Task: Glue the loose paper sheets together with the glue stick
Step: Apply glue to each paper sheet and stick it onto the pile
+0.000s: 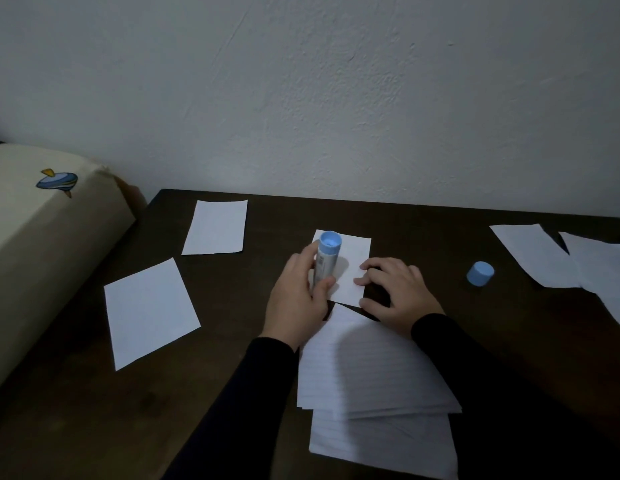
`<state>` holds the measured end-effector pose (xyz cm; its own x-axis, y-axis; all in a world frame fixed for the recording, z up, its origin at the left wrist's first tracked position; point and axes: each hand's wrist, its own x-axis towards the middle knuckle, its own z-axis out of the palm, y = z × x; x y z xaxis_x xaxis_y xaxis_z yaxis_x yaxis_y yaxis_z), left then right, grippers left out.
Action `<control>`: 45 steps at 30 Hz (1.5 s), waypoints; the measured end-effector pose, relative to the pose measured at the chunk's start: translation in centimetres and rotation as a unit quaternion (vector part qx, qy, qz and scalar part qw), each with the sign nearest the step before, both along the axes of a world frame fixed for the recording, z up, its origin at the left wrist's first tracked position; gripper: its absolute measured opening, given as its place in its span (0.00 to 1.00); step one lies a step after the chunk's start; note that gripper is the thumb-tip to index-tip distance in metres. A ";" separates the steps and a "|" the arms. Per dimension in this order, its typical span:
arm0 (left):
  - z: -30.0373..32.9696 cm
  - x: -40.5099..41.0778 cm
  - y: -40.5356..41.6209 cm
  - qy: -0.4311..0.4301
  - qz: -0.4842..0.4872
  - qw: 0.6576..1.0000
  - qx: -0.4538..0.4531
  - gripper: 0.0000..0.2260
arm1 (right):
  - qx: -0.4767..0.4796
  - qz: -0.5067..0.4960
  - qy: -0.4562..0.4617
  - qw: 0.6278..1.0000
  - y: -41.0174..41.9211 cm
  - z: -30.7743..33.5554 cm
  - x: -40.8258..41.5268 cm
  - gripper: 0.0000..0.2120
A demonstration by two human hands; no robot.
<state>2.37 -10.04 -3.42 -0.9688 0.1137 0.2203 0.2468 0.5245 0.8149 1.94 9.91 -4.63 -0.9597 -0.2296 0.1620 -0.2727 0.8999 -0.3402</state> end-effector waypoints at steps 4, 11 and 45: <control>0.2 -0.7 -1.3 -0.020 0.033 0.999 0.009 0.26 | -0.006 -0.001 0.002 1.000 0.0 0.0 0.1 0.11; 0.6 -0.4 -2.2 -0.014 0.107 0.985 0.132 0.37 | -0.019 0.000 0.021 1.000 -0.2 -0.1 0.3 0.10; 1.1 0.8 -2.3 0.006 0.209 0.973 0.094 0.18 | -0.003 -0.225 -0.048 0.973 -0.3 0.8 0.7 0.22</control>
